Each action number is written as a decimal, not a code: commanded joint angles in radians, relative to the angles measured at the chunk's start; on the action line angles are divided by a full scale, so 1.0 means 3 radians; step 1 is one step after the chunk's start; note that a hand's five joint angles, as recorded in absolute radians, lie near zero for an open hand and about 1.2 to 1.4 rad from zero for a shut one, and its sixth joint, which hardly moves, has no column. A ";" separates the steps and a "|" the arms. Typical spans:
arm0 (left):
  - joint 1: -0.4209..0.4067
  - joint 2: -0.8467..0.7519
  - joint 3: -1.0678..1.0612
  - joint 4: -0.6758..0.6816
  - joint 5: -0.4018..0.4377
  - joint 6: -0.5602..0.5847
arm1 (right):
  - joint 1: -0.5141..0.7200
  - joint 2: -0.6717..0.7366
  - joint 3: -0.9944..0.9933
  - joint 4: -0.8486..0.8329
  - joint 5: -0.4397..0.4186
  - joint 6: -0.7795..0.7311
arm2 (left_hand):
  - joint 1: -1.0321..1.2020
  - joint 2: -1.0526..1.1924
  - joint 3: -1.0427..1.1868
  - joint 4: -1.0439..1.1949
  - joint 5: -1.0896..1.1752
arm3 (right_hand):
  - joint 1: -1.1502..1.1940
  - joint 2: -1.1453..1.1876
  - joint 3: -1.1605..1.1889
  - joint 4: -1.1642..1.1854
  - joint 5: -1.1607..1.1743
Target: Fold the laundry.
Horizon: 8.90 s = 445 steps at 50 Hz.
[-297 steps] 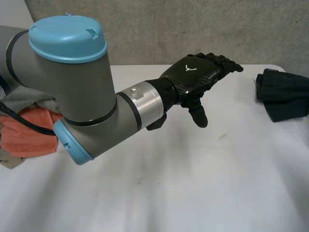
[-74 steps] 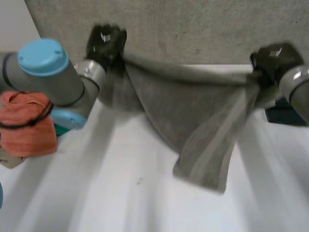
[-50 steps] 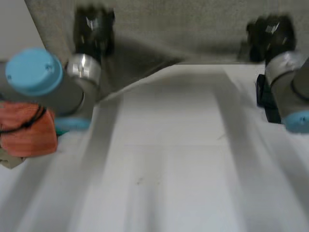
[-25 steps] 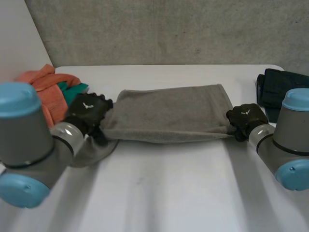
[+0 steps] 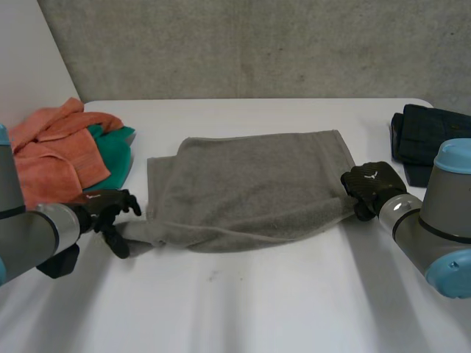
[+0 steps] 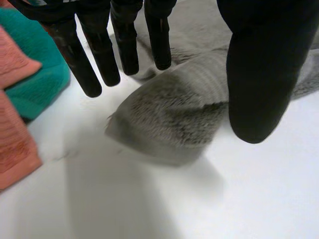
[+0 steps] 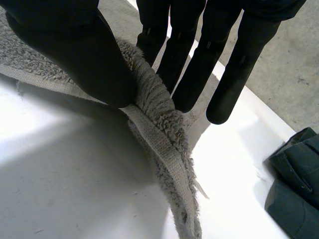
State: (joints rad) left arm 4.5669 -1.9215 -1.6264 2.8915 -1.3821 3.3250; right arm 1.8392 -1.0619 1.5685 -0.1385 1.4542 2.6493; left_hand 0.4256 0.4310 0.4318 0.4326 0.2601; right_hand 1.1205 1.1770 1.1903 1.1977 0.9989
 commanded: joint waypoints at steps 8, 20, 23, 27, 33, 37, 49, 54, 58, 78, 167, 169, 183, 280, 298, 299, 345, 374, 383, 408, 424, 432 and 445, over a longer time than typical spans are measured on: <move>0.0086 -0.0145 0.0006 0.0112 -0.0010 0.0033 | 0.0000 -0.0004 0.0008 0.0022 -0.0010 0.0020 | 0.3232 0.3214 0.3212 0.3209 0.3202 | 0.0919 0.0731 0.0687 0.0662 0.0743; -0.0001 0.0090 0.0057 0.0307 -0.0010 0.0033 | -0.0352 -0.0315 -0.0273 0.0716 -0.0219 0.0000 | 0.3236 0.3218 0.3215 0.3212 0.3205 | -0.1964 -0.2153 -0.2197 -0.2222 -0.2141; -0.0016 0.0156 0.0078 0.0307 -0.0010 0.0018 | -0.0567 -0.0387 -0.0340 0.1044 -0.0347 -0.0021 | 0.3236 0.3218 0.3215 0.3212 0.3205 | -0.1838 -0.2026 -0.2070 -0.2095 -0.2014; -0.0052 0.0182 0.0124 0.0327 -0.0010 0.0023 | -0.0756 -0.0392 -0.0309 0.1280 -0.0480 -0.0006 | 0.3236 0.3218 0.3215 0.3212 0.3205 | -0.1407 -0.1596 -0.1640 -0.1665 -0.1583; -0.0062 0.0177 0.0211 0.0440 -0.0015 0.0002 | -0.0971 -0.0392 0.0048 0.1285 -0.0644 -0.0011 | 0.3236 0.3218 0.3215 0.3212 0.3205 | -0.1445 -0.1634 -0.1678 -0.1703 -0.1621; -0.0067 0.0167 0.0282 0.0455 -0.0025 -0.0008 | -0.1022 -0.0392 0.0288 0.1046 -0.0772 0.0035 | 0.3236 0.3218 0.3215 0.3212 0.3205 | -0.1562 -0.1751 -0.1795 -0.1820 -0.1739; -0.0098 0.0141 0.0390 0.0455 -0.0026 -0.0013 | -0.0992 -0.0240 0.0432 0.0411 -0.0828 0.0434 | 0.3236 0.3218 0.3215 0.3212 0.3205 | -0.1651 -0.1840 -0.1884 -0.1909 -0.1828; -0.0103 0.0141 0.0385 0.0460 -0.0026 -0.0013 | -0.0941 -0.0076 0.0361 0.0232 -0.0803 0.0485 | 0.3236 0.3218 0.3215 0.3212 0.3205 | -0.1476 -0.1664 -0.1709 -0.1733 -0.1652; -0.0108 0.0141 0.0379 0.0455 -0.0026 -0.0013 | -0.0834 0.0087 0.0264 0.0206 -0.0793 0.0480 | 0.3236 0.3218 0.3215 0.3212 0.3205 | -0.0726 -0.0914 -0.0959 -0.0983 -0.0902; 0.0172 0.1163 0.0615 -0.0255 0.0000 0.0441 | -0.1390 -0.1686 -0.0497 0.1671 -0.0849 -0.0596 | 0.3236 0.3218 0.3215 0.3212 0.3205 | 0.0919 0.0731 0.0687 0.0662 0.0743; -0.0139 0.0694 -0.0900 0.1339 0.0021 0.2432 | -0.0844 -0.0552 0.0157 0.0877 -0.0020 -0.1586 | 0.3236 0.3218 0.3215 0.3212 0.3205 | 0.0919 0.0731 0.0687 0.0662 0.0743; -0.0251 0.0409 -0.0640 0.1630 -0.0061 0.2289 | -0.0721 -0.0367 -0.0027 0.0672 0.0000 -0.1397 | 0.3236 0.3218 0.3215 0.3212 0.3205 | 0.0919 0.0731 0.0687 0.0662 0.0743; -0.0522 -0.0677 0.0420 0.1826 -0.0951 0.2181 | -0.0512 0.0660 -0.1050 -0.0080 0.0082 -0.1181 | 0.3236 0.3218 0.3215 0.3212 0.3205 | 0.0919 0.0731 0.0687 0.0662 0.0743; -0.0896 0.0402 -0.0055 0.1872 -0.1012 0.1112 | 0.1497 -0.0086 0.0269 -0.1180 -0.1191 -0.1473 | -0.0837 -0.0855 -0.0857 -0.0860 -0.0867 | 0.0919 0.0731 0.0687 0.0662 0.0743; -0.0988 0.0387 -0.0004 0.1877 -0.1007 0.1117 | 0.0880 -0.0612 0.0498 -0.0710 -0.0470 0.0428 | -0.0837 -0.0855 -0.0857 -0.0860 -0.0867 | -0.3153 -0.3342 -0.3386 -0.3411 -0.3330; -0.0998 0.0382 0.0006 0.1877 -0.1002 0.1117 | 0.0819 -0.0622 0.0529 -0.0628 -0.0485 0.0510 | -0.0837 -0.0855 -0.0857 -0.0860 -0.0867 | -0.3153 -0.3342 -0.3386 -0.3411 -0.3330; -0.1136 0.0514 -0.0009 0.1836 -0.1038 0.0760 | 0.1774 0.0268 -0.0258 -0.0423 0.0184 -0.0181 | -0.0837 -0.0855 -0.0857 -0.0860 -0.0867 | -0.3153 -0.3342 -0.3386 -0.3411 -0.3330; -0.2220 -0.1060 0.1213 0.0747 -0.1808 0.0135 | 0.0798 0.0124 -0.0754 0.0804 -0.0153 0.1406 | -0.0837 -0.0855 -0.0857 -0.0860 -0.0867 | -0.3153 -0.3342 -0.3386 -0.3411 -0.3330; -0.2154 -0.0800 0.0687 0.0890 -0.1953 0.0191 | 0.1017 0.0517 -0.0928 0.0835 -0.0174 0.1330 | -0.0837 -0.0855 -0.0857 -0.0860 -0.0867 | -0.3153 -0.3342 -0.3386 -0.3411 -0.3330; -0.1725 0.0018 0.0711 0.0885 -0.0876 0.0232 | 0.1268 -0.0131 -0.0228 0.0360 0.0205 0.0194 | -0.0837 -0.0855 -0.0857 -0.0860 -0.0867 | -0.3153 -0.3342 -0.3386 -0.3411 -0.3330; -0.1489 -0.0032 0.1412 0.0389 0.0757 0.0197 | 0.1693 -0.0055 0.0862 -0.1153 0.0322 0.0148 | -0.0837 -0.0855 -0.0857 -0.0860 -0.0867 | -0.3153 -0.3342 -0.3386 -0.3411 -0.3330; -0.1535 -0.0145 0.1392 0.0389 0.0736 0.0186 | 0.1687 0.0216 0.0719 -0.1517 0.0460 0.0117 | -0.0837 -0.0855 -0.0857 -0.0860 -0.0867 | -0.3153 -0.3342 -0.3386 -0.3411 -0.3330; -0.1555 -0.0171 0.1387 0.0389 0.0731 0.0176 | 0.1652 0.0359 0.0524 -0.1650 0.0404 0.0143 | -0.0837 -0.0855 -0.0857 -0.0860 -0.0867 | -0.1898 -0.2087 -0.2131 -0.2156 -0.2075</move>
State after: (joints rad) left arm 4.0981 -1.9744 -1.2118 3.0080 -1.1626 3.3782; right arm 2.3375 -0.9516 1.7428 -0.6121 1.5901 2.6821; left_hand 0.1878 0.2099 0.2100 0.2026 0.0481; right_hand 0.2935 0.2981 0.2943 0.2928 0.1153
